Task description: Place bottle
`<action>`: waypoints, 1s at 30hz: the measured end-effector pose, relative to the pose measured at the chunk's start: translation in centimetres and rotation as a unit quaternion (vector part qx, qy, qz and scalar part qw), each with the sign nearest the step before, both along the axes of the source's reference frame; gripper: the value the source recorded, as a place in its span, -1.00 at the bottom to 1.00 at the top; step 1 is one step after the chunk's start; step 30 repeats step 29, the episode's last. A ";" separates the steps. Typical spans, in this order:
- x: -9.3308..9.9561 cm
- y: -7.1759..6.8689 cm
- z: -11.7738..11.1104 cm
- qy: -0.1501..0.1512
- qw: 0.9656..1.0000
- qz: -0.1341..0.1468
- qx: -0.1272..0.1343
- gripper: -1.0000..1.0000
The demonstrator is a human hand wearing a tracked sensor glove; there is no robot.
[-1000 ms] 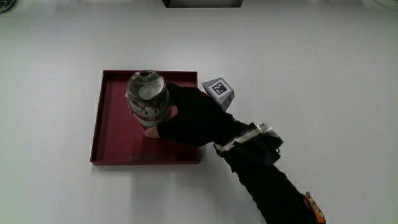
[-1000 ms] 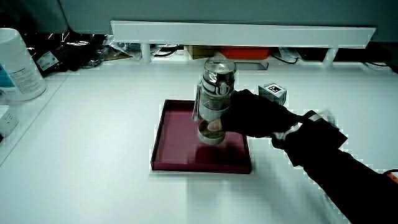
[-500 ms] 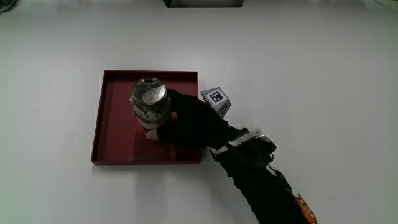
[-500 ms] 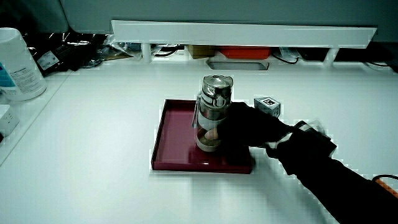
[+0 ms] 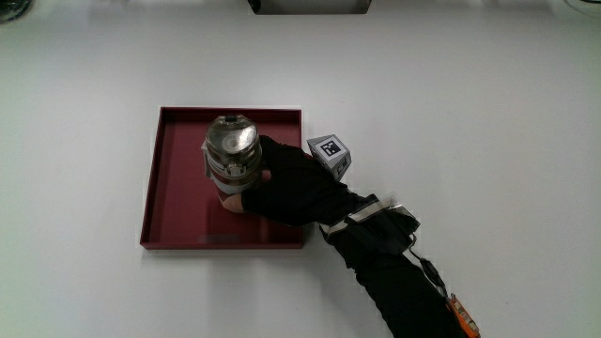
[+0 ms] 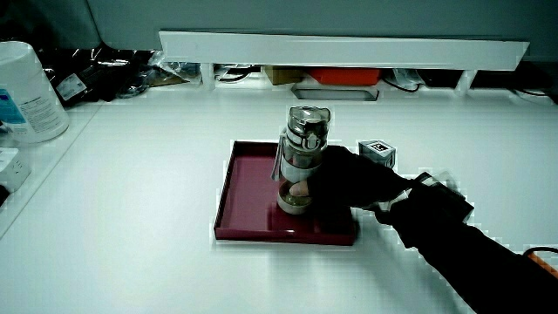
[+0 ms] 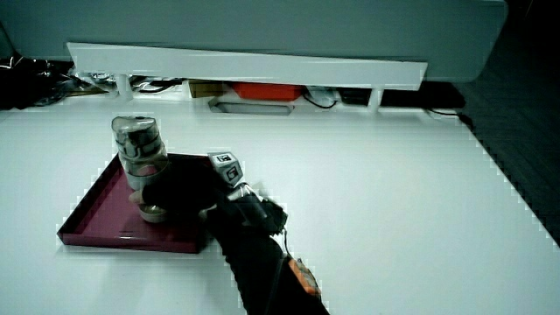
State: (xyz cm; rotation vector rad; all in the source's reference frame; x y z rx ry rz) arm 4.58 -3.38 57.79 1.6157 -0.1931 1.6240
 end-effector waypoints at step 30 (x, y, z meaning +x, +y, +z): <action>8.4 0.7 -8.6 -0.006 0.999 -0.037 0.034 -1.00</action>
